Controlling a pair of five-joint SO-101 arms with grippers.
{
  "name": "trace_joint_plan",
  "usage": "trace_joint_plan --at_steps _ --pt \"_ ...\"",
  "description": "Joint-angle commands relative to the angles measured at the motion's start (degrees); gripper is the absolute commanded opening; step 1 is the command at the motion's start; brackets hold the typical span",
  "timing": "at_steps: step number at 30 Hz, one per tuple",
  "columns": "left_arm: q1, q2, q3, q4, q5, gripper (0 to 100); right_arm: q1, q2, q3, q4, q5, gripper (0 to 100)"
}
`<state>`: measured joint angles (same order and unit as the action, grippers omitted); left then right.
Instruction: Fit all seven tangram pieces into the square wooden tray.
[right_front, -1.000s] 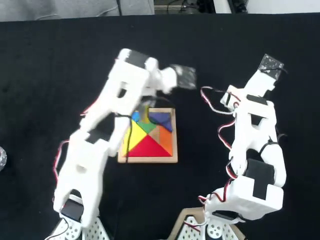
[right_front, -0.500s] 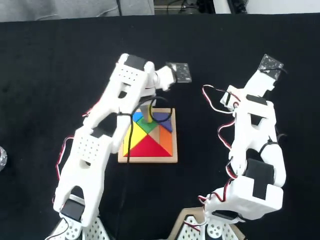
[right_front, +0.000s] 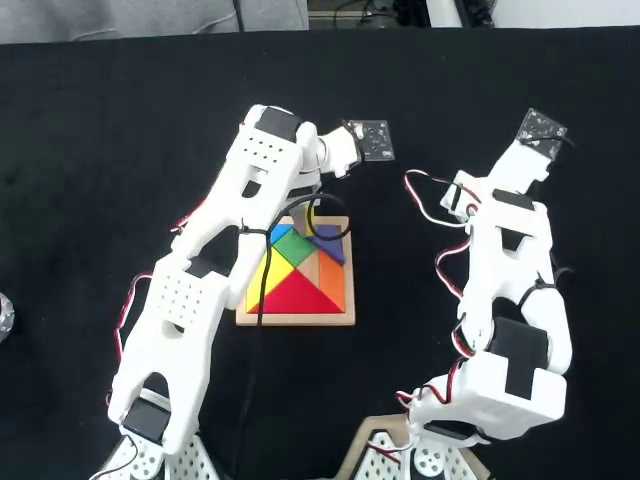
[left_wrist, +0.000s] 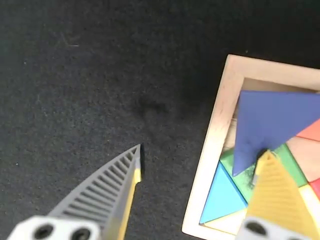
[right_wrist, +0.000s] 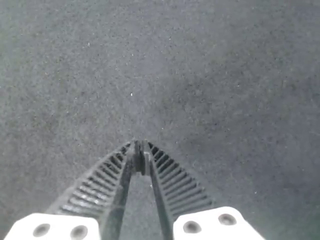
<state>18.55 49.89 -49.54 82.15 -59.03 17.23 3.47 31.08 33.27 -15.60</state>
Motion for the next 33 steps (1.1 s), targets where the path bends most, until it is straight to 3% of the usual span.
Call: trace_joint_plan --at_steps 1,9,21,27,33 --pt "0.0 -0.8 -2.5 -0.4 0.0 35 0.0 -3.4 -0.9 -1.1 -0.4 1.1" --pt "-2.8 -0.5 -2.5 -0.6 -0.2 35 0.0 -3.4 -1.0 -1.1 -0.3 1.1" --pt "1.5 1.7 -3.3 -0.5 0.3 35 0.0 -3.4 -1.0 -1.1 -0.3 1.1" --pt "0.8 -5.0 -15.6 18.5 2.7 35 0.0 -3.4 -1.0 -1.1 -0.3 1.1" --pt "-5.1 -15.1 -17.0 18.7 13.2 31 -1.4 -3.3 -1.0 -1.1 1.8 1.1"
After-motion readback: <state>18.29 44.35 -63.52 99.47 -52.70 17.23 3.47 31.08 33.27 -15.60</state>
